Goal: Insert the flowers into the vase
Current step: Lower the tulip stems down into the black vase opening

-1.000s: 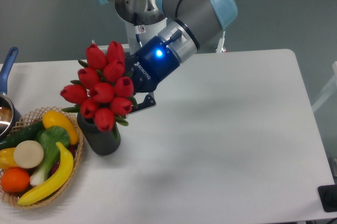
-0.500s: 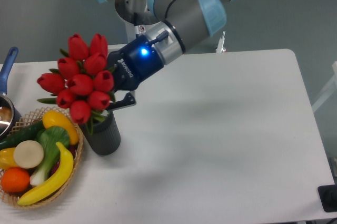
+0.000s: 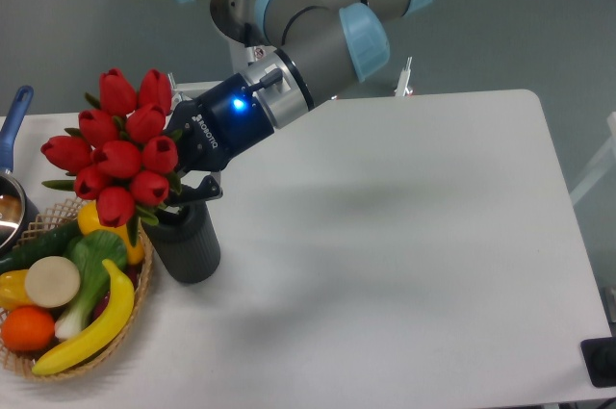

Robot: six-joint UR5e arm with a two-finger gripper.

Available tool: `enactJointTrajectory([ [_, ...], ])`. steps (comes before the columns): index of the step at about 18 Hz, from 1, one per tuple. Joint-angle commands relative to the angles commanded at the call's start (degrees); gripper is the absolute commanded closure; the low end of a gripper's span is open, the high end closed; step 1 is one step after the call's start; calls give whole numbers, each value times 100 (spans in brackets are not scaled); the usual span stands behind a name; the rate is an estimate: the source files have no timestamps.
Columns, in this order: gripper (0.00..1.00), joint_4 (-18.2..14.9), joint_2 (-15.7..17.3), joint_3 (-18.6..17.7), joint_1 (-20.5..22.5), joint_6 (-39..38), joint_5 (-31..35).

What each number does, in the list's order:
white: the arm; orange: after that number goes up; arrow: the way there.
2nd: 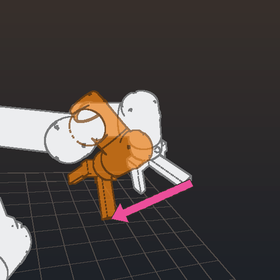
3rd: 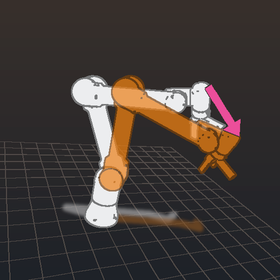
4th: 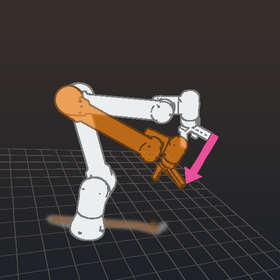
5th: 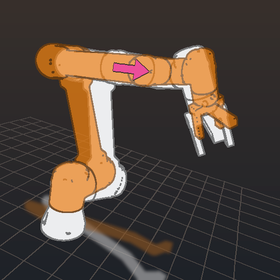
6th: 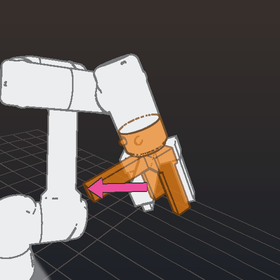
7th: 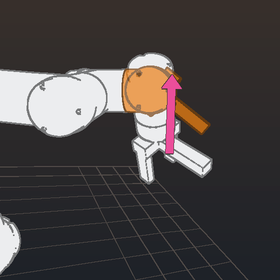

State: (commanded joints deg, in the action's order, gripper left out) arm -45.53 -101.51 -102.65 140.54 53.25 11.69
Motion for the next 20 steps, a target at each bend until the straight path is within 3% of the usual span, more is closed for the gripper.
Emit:
enactJointTrajectory([
  [12,74,18,26,-791,17,1204,62],
  [20,73,18,-9,-1362,44,2056,431],
])
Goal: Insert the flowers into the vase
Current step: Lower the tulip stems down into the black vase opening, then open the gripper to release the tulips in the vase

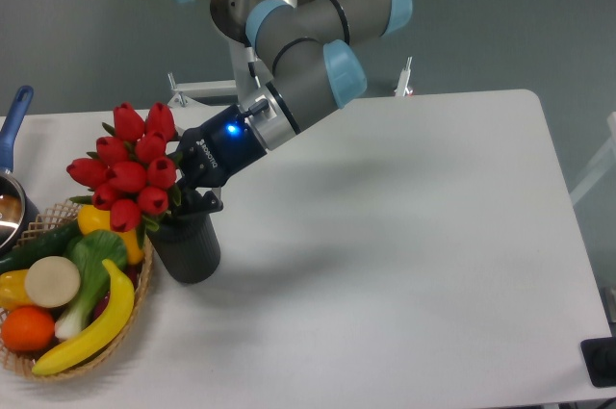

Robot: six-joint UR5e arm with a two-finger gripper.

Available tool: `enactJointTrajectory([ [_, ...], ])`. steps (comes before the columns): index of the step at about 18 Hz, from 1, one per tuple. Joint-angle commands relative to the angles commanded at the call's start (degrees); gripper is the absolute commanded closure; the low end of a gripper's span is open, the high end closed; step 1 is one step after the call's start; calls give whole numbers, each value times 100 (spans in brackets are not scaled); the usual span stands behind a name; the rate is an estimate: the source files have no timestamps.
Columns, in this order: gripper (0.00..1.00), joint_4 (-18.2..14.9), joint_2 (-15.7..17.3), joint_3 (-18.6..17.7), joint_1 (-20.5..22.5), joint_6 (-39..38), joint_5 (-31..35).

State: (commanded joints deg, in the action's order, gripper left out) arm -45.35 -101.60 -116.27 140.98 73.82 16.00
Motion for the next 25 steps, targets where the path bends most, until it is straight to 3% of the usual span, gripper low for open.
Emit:
enactJointTrajectory([
  [3,73,9,-79,-27,-9,45,280],
  [8,62,9,-132,-97,-9,45,404],
  [10,53,17,-123,-158,17,89,448],
  [13,27,17,-106,-229,114,98,466],
  [16,18,17,-62,-273,219,89,466],
  [17,8,17,-36,-290,255,89,475],
  [25,4,17,237,-440,632,98,483],
])
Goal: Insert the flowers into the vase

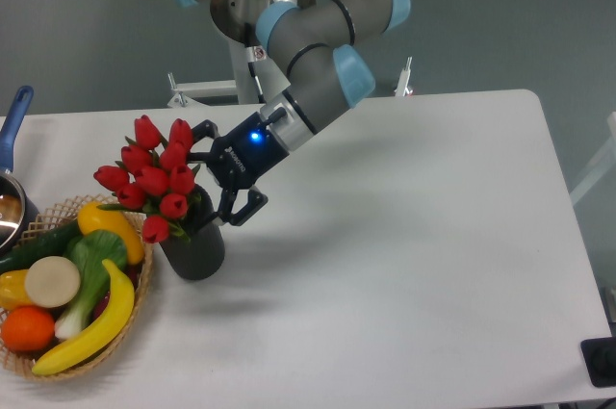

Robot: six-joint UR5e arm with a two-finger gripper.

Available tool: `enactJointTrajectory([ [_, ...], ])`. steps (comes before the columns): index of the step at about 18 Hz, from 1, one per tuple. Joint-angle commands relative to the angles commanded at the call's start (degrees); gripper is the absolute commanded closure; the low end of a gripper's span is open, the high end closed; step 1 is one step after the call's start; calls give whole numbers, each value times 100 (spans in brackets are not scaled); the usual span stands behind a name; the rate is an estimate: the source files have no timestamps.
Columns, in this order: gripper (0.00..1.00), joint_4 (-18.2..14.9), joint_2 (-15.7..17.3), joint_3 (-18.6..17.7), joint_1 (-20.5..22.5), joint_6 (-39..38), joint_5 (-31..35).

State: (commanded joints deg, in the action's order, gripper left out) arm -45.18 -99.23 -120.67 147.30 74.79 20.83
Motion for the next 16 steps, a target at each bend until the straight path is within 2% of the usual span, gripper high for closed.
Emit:
enactJointTrajectory([
  [2,2,0,26,9,132,0,0],
  [8,0,-26,413,-79,790,0,113],
  [11,0,-26,510,-9,1098,0,710],
  [13,0,-26,598,114,1318,0,1437],
  [16,0,-26,563,395,1617,9,2511],
])
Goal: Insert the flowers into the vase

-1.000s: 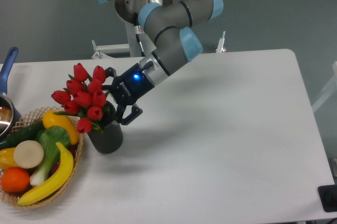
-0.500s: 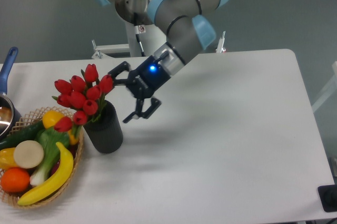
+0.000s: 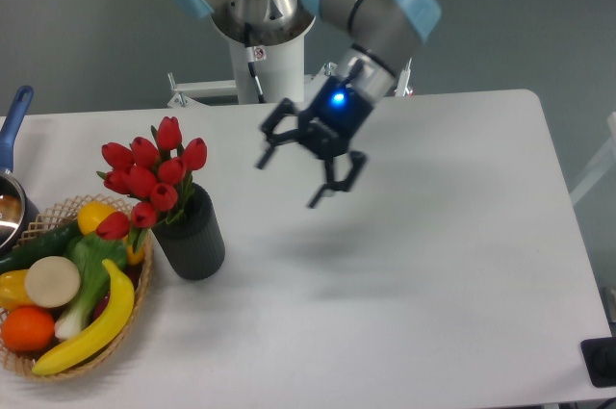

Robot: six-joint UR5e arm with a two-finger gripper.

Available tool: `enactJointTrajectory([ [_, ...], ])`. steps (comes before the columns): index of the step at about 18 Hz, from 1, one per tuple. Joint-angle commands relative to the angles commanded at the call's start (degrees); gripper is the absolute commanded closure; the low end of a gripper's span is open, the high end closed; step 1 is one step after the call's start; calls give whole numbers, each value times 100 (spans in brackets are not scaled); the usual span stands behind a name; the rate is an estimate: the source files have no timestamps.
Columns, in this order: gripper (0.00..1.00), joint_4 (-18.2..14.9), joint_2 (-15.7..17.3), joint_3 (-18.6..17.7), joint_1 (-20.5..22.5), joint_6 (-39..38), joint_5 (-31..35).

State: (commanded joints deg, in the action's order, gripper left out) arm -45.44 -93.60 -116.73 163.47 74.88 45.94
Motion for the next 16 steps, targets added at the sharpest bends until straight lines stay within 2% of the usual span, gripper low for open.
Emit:
enactJointTrajectory([
  [2,0,0,-114,141,263,9,362],
  [3,0,9,-280,185,369,87,511],
  [5,0,9,-448,334,589,455,836],
  [7,0,-9,-702,658,669,886,1834],
  [9,0,-96,-834,931,669,905,2575],
  [11,0,-105,-1037,1020,634,966,2823],
  [16,0,-105,-1029,1047,634,1037,3158],
])
